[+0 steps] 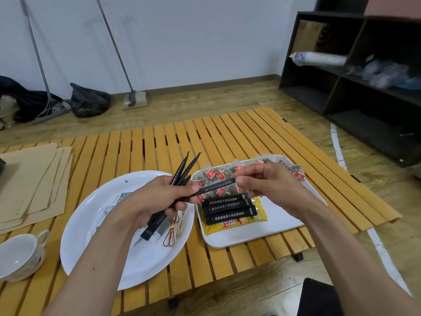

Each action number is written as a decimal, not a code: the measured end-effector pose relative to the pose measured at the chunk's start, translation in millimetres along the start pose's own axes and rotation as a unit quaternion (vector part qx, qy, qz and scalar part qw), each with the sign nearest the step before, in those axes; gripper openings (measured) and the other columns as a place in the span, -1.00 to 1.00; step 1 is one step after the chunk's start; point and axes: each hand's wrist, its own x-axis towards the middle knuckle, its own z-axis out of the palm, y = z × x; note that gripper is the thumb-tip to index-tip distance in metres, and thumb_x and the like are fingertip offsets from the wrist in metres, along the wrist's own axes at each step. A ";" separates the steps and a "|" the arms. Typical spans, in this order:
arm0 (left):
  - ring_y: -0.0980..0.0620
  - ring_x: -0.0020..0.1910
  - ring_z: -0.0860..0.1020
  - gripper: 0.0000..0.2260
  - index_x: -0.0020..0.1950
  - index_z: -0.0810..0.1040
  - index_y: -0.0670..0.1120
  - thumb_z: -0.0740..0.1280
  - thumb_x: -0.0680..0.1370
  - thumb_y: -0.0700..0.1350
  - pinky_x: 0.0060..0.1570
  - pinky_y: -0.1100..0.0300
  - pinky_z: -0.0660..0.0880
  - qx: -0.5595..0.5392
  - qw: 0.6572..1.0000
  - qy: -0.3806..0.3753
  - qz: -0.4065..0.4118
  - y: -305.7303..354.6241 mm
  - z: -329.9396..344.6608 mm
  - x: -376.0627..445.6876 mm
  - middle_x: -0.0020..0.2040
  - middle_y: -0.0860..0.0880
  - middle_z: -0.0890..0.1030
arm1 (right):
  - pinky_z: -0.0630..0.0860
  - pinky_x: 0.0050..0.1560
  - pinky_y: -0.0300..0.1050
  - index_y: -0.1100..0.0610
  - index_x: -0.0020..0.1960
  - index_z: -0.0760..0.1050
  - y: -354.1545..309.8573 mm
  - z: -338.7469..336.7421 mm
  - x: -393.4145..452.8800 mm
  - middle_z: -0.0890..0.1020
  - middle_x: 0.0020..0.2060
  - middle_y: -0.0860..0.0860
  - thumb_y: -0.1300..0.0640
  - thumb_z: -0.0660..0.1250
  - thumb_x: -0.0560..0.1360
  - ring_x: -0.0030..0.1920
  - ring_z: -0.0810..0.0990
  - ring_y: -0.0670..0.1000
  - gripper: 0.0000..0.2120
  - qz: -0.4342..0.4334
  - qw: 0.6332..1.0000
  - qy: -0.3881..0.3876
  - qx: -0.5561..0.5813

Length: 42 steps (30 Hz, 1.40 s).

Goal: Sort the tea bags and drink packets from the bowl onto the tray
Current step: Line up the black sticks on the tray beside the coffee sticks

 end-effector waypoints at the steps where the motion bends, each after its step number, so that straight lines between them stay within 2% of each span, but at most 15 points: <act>1: 0.14 -0.44 0.41 -0.73 0.20 0.62 -0.19 0.44 0.57 -0.08 -0.54 0.34 0.29 -0.004 1.000 -0.002 -0.002 0.7 0.3 -0.4 -0.25 -0.04 0.64 | 0.55 -0.27 -0.30 0.17 0.04 0.70 1.1 0.4 0.9 0.71 -0.24 0.10 0.21 0.48 0.50 -0.27 0.63 -0.08 -0.88 0.002 1.000 0.010 -0.003; 4: 0.14 -0.42 0.42 -0.67 0.18 0.67 -0.17 0.48 0.52 0.01 -0.49 0.33 0.32 0.005 1.000 -0.002 0.016 1.1 0.6 -1.2 -0.23 -0.04 0.63 | 0.52 -0.32 -0.27 0.21 -0.05 0.71 1.2 0.1 1.1 0.68 -0.30 0.09 0.15 0.50 0.49 -0.29 0.59 -0.03 -0.88 0.011 1.000 0.025 0.002; 7: 0.09 -0.41 0.41 -0.65 0.11 0.71 -0.14 0.58 0.41 0.00 -0.39 0.25 0.34 0.064 0.997 0.034 0.038 -1.4 1.0 0.4 -0.35 -0.01 0.55 | 0.47 -0.36 -0.23 0.21 -0.17 0.70 -0.4 2.2 -0.4 0.68 -0.33 0.08 0.09 0.50 0.49 -0.33 0.57 -0.04 -0.82 0.021 0.999 0.042 -0.006; 10: 0.13 -0.48 0.40 -0.75 0.07 0.68 -0.15 0.55 0.47 -0.06 -0.44 0.28 0.30 0.080 0.995 0.051 0.028 -4.6 3.0 3.8 -0.44 0.04 0.51 | 0.40 -0.40 -0.24 0.24 -0.17 0.68 -1.6 3.4 -0.3 0.64 -0.38 0.04 0.04 0.50 0.49 -0.40 0.51 -0.07 -0.75 0.034 0.998 0.047 -0.012; 14: 0.11 -0.45 0.37 -0.76 0.05 0.65 -0.16 0.52 0.51 -0.03 -0.45 0.27 0.26 0.082 0.996 0.040 0.013 -4.8 5.0 4.3 -0.34 -0.02 0.52 | 0.36 -0.43 -0.28 0.14 -0.24 0.65 -1.3 2.5 -0.6 0.53 -0.44 0.02 -0.02 0.52 0.47 -0.43 0.40 -0.08 -0.76 0.049 0.998 0.044 -0.012; 17: 0.11 -0.46 0.37 -0.76 0.04 0.63 -0.17 0.51 0.52 -0.03 -0.45 0.27 0.26 0.085 0.995 0.041 0.011 -5.2 4.5 4.7 -0.39 0.02 0.52 | 0.37 -0.34 -0.23 0.26 -0.14 0.66 0.2 0.3 -0.7 0.54 -0.38 0.03 -0.03 0.52 0.46 -0.37 0.41 -0.07 -0.68 0.042 0.999 0.030 -0.008; 19: 0.11 -0.47 0.37 -0.72 0.07 0.63 -0.19 0.52 0.51 -0.02 -0.45 0.27 0.26 0.085 0.995 0.042 0.013 -4.9 4.8 3.7 -0.41 0.03 0.51 | 0.41 -0.28 -0.20 0.27 -0.07 0.67 0.0 -0.7 -1.7 0.62 -0.32 0.05 0.00 0.52 0.46 -0.31 0.47 -0.08 -0.69 0.044 0.999 0.015 -0.005; 22: 0.13 -0.48 0.37 -0.69 0.13 0.63 -0.20 0.51 0.52 -0.01 -0.45 0.27 0.28 0.085 0.995 0.051 0.020 -3.9 6.8 2.1 -0.46 0.08 0.51 | 0.47 -0.27 -0.23 0.24 0.00 0.67 -1.8 -0.5 -3.3 0.71 -0.16 0.18 0.19 0.53 0.46 -0.20 0.58 -0.07 -0.84 0.051 0.998 -0.018 -0.018; 25: 0.15 -0.52 0.33 -0.70 0.11 0.65 -0.18 0.51 0.51 0.00 -0.48 0.31 0.28 0.087 0.992 0.069 0.053 -2.1 11.6 1.4 -0.52 0.11 0.45 | 0.55 -0.19 -0.19 0.19 0.03 0.64 -1.0 0.8 -2.4 0.69 -0.24 0.09 0.33 0.52 0.43 -0.18 0.64 -0.02 -0.80 0.043 0.996 -0.075 -0.039; 27: 0.15 -0.54 0.32 -0.70 0.09 0.67 -0.21 0.52 0.50 -0.02 -0.51 0.33 0.27 0.070 0.990 0.079 0.096 -1.5 17.4 1.5 -0.52 0.11 0.43 | 0.61 -0.09 -0.17 0.19 0.03 0.65 -0.1 4.8 -2.7 0.70 -0.24 0.06 0.34 0.54 0.41 -0.16 0.68 0.00 -0.77 0.039 0.991 -0.114 -0.063; 30: 0.14 -0.51 0.33 -0.78 0.08 0.69 -0.15 0.50 0.52 -0.05 -0.48 0.32 0.26 0.029 0.984 0.084 0.156 1.4 27.0 0.6 -0.47 0.07 0.46 | 0.58 -0.17 -0.20 0.15 -0.05 0.67 0.6 11.8 -2.8 0.67 -0.24 0.06 0.27 0.57 0.41 -0.20 0.64 -0.01 -0.84 0.035 0.986 -0.140 -0.088; 33: 0.12 -0.47 0.38 -0.79 0.13 0.68 -0.04 0.50 0.52 -0.05 -0.46 0.31 0.30 -0.007 0.978 0.104 0.183 4.4 25.0 1.8 -0.38 -0.03 0.50 | 0.48 -0.31 -0.19 0.20 -0.03 0.61 -0.4 9.5 -0.9 0.67 -0.21 0.14 0.28 0.49 0.48 -0.25 0.61 0.01 -0.90 0.043 0.995 -0.082 -0.043; 36: 0.14 -0.48 0.41 -0.74 0.09 0.66 -0.06 0.57 0.45 -0.04 -0.48 0.33 0.33 0.030 0.985 0.087 0.146 2.7 21.9 -0.1 -0.41 0.01 0.52 | 0.57 -0.22 -0.15 0.33 0.10 0.58 -1.4 4.0 -0.7 0.74 -0.09 0.21 0.31 0.44 0.51 -0.09 0.74 0.07 -0.82 0.041 0.997 -0.025 0.057; 39: 0.17 -0.49 0.43 -0.77 0.03 0.67 -0.09 0.58 0.44 -0.07 -0.49 0.34 0.34 0.067 0.990 0.056 0.112 -0.1 29.8 -1.6 -0.47 0.08 0.56 | 0.58 -0.21 -0.19 0.31 0.14 0.60 -5.5 10.0 -3.2 0.75 -0.05 0.22 0.28 0.49 0.47 -0.04 0.75 0.08 -0.74 0.035 0.994 -0.038 0.101; 42: 0.17 -0.49 0.42 -0.79 0.05 0.64 -0.10 0.56 0.47 -0.13 -0.47 0.33 0.32 0.065 0.992 0.059 0.096 1.0 30.0 0.3 -0.37 0.01 0.68 | 0.56 -0.24 -0.21 0.25 0.14 0.59 -6.1 10.7 -2.6 0.75 -0.04 0.17 0.22 0.52 0.45 -0.04 0.75 0.07 -0.71 0.053 0.993 -0.026 0.102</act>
